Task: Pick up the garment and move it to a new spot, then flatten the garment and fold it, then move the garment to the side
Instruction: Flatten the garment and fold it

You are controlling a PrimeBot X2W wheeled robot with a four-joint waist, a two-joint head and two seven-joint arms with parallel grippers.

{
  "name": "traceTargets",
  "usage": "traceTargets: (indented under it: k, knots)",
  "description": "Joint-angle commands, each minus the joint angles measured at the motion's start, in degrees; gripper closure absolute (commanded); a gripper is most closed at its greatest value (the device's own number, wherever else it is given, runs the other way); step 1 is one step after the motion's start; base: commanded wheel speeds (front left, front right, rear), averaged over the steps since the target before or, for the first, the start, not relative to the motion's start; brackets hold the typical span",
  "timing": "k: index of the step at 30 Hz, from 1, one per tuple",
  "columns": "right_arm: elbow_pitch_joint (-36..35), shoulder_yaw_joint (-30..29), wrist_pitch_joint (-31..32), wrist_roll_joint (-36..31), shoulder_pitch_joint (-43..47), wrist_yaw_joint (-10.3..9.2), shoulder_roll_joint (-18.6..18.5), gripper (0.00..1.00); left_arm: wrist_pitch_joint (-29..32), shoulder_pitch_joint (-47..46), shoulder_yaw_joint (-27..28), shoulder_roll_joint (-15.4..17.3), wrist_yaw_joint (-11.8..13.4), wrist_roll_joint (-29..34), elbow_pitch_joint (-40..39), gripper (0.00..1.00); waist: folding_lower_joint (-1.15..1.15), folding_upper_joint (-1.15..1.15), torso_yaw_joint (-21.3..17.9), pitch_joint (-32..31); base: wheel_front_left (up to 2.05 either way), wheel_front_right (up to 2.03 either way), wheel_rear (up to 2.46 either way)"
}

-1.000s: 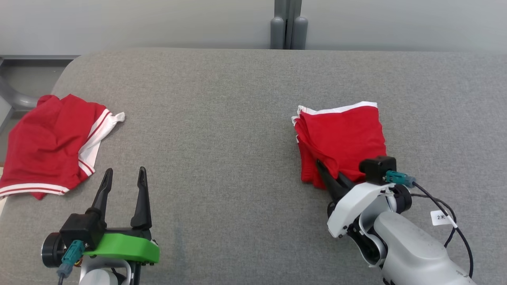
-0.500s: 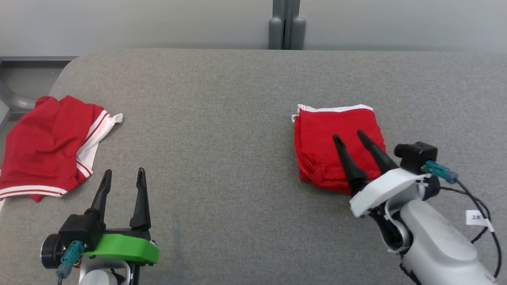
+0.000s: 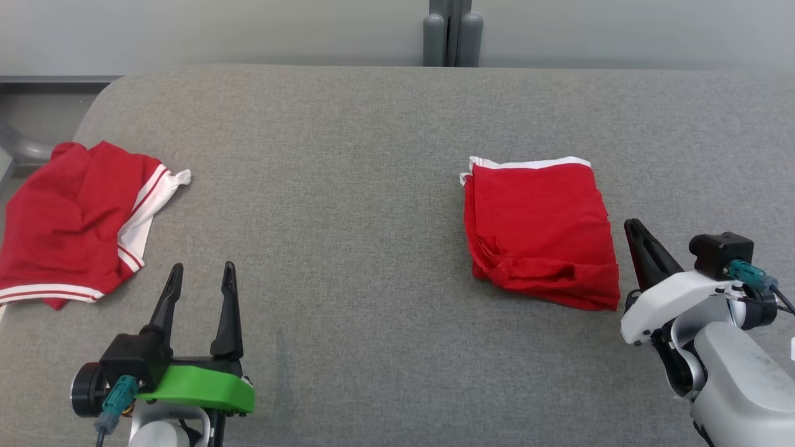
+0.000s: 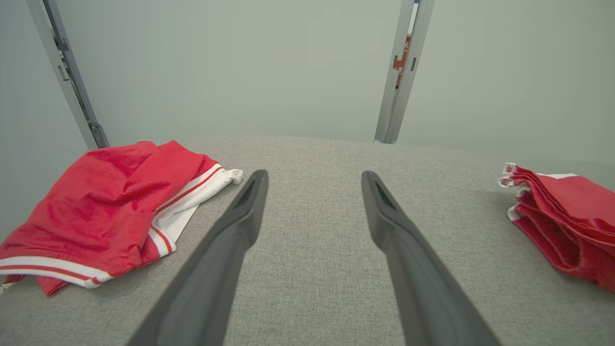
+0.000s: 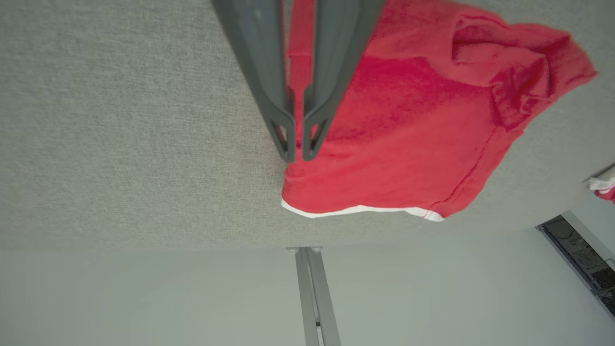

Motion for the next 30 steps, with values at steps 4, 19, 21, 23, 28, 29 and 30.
traceTargets:
  k: [4, 19, 21, 23, 28, 29, 30]
  knots:
    - [4.3, 3.4, -0.2, -1.2, -1.6, 0.0, 0.0, 1.0, 0.0, -1.4, -0.6, 0.1, -0.1, -0.2, 0.4, 0.0, 0.0, 0.0, 1.0, 0.9, 0.0, 0.0, 0.0]
    - [0.9, 19.2, -0.2, 0.2, 0.1, 0.0, 4.1, 1.0, 0.0, -1.1, -1.3, 0.1, 0.3, -0.7, 0.5, 0.0, 0.0, 0.0, 2.3, 1.0, 0.0, 0.0, 0.0]
    - [0.9, 20.5, -0.2, 0.6, 0.0, 0.0, 5.2, 1.0, 0.0, -1.4, -1.5, 0.1, 0.4, -0.8, 0.5, 0.0, 0.0, 0.0, 2.4, 1.1, 0.0, 0.0, 0.0]
    - [0.7, 21.1, -0.2, 0.8, -0.4, 0.0, 6.0, 1.0, 0.0, -1.6, -1.6, 0.1, 0.4, -0.9, 0.6, 0.0, 0.0, 0.0, 2.5, 1.0, 0.0, 0.0, 0.0]
    - [-2.9, 18.0, -0.2, -0.4, 0.0, 0.0, 7.3, 1.0, 0.0, -1.2, -0.8, 0.1, 0.4, -0.4, 1.1, 0.0, 0.0, 0.0, 1.5, 0.4, 0.0, 0.0, 0.0]
    - [-4.0, 16.8, -0.2, -1.1, 0.5, 0.0, 7.3, 1.0, 0.0, -1.0, -0.7, 0.1, 0.3, -0.2, 1.2, 0.0, 0.0, 0.0, 1.2, 0.2, 0.0, 0.0, 0.0]
    - [-5.5, 15.2, -0.2, -1.8, 1.3, 0.0, 7.3, 1.0, 0.0, -0.7, -0.5, 0.1, 0.3, -0.1, 1.2, 0.0, 0.0, 0.0, 0.8, -0.1, 0.0, 0.0, 0.0]
